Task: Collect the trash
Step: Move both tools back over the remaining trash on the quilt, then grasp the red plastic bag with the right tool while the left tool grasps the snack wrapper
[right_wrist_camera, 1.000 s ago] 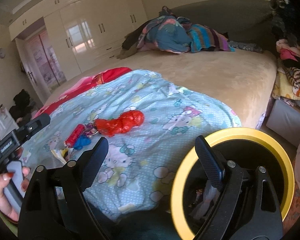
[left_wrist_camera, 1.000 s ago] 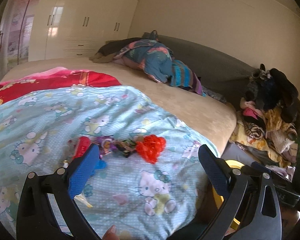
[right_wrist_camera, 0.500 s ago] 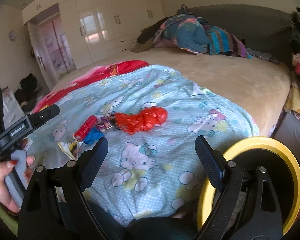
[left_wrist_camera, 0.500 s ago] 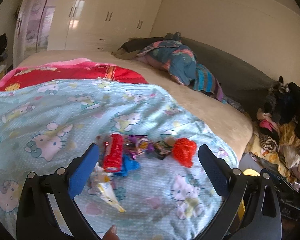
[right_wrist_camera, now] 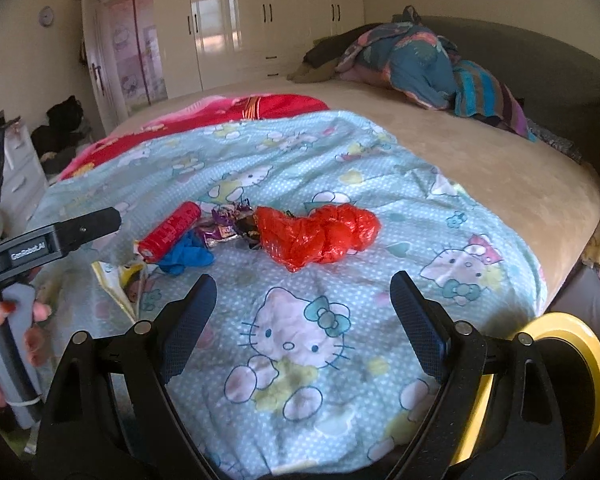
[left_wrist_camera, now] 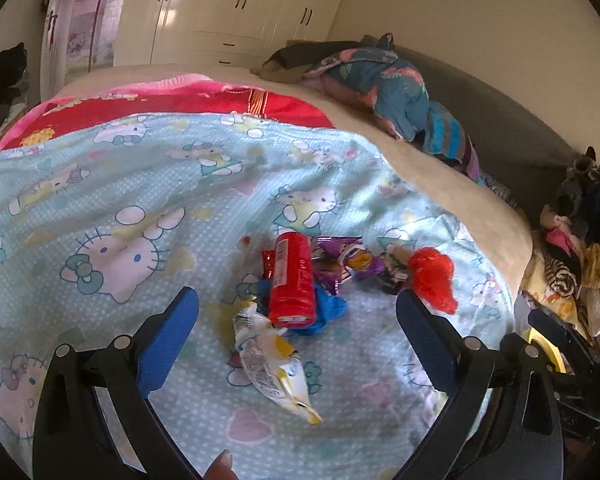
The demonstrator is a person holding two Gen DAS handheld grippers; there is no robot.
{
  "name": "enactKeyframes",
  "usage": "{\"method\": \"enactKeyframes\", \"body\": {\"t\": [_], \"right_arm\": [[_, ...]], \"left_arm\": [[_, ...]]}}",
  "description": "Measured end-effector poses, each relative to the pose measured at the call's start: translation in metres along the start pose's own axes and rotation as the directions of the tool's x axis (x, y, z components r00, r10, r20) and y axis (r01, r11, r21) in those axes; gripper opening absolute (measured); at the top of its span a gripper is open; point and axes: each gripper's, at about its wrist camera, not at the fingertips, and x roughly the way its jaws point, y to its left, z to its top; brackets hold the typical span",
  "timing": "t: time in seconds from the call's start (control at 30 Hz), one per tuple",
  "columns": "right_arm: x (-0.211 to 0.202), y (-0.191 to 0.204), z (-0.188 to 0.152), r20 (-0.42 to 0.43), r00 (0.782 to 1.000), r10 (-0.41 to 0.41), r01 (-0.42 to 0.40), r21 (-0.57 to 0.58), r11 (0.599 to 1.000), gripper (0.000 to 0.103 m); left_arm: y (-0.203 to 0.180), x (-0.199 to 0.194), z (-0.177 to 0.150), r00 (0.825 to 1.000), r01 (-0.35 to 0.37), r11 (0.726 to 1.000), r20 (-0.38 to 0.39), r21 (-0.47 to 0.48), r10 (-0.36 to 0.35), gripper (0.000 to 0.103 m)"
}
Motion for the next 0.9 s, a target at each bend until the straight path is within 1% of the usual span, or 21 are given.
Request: {"method": "enactKeyframes", "body": {"t": [0.13,0.23,0.4,0.53,0.63,0.7,0.8,0.87,0.9], "right_arm": [[0.019,0.002,0.003,-0.020,1.000,-0.001,0.001,-0.007,1.000,0.081],[0.031,0.002,0.004,-0.029,0.999,-0.018,0.017,-0.019,1.000,0.080],[0.050,0.000,0.006,-0.054,0.998,-0.029,0.028,-0.021,0.999,0.080],[0.064,0.001,0.010,-0.074,0.997,-0.032,0.030,-0.024,0.999,0.074],[0.074,0.004,0.013,-0.086,0.996,-0.039,0.037,-0.033,0.999,0.070],[0.082,0.006,0.014,-0.101,0.994,-0.044,0.040,-0.035,0.999,0.067],[0.090,0.008,0.014,-0.119,0.992,-0.047,0.043,-0.038,0.998,0.057],[0.095,0.009,0.014,-0.133,0.990,-0.037,0.032,-0.037,0.999,0.044],[0.096,0.008,0.013,-0.139,0.990,-0.031,0.027,-0.035,0.999,0.040]], "left_arm": [[0.002,0.008,0.001,1.000,0.001,1.000,-0.013,0.010,-0.001,0.095],[0.001,0.014,0.000,0.999,0.009,1.000,-0.031,0.013,-0.008,0.084],[-0.003,0.022,-0.002,0.998,0.018,0.999,-0.054,0.027,-0.016,0.081],[-0.004,0.033,0.000,0.997,0.017,0.999,-0.076,0.030,-0.015,0.077],[-0.003,0.040,0.001,0.996,0.013,1.000,-0.092,0.027,-0.010,0.075],[-0.003,0.045,0.001,0.995,0.009,1.000,-0.100,0.028,-0.007,0.075],[-0.002,0.054,0.000,0.993,0.003,1.000,-0.119,0.025,0.000,0.072],[0.000,0.059,0.000,0.992,0.000,1.000,-0.130,0.013,0.001,0.070],[0.000,0.060,0.000,0.991,-0.001,1.000,-0.134,0.009,0.003,0.070]]}}
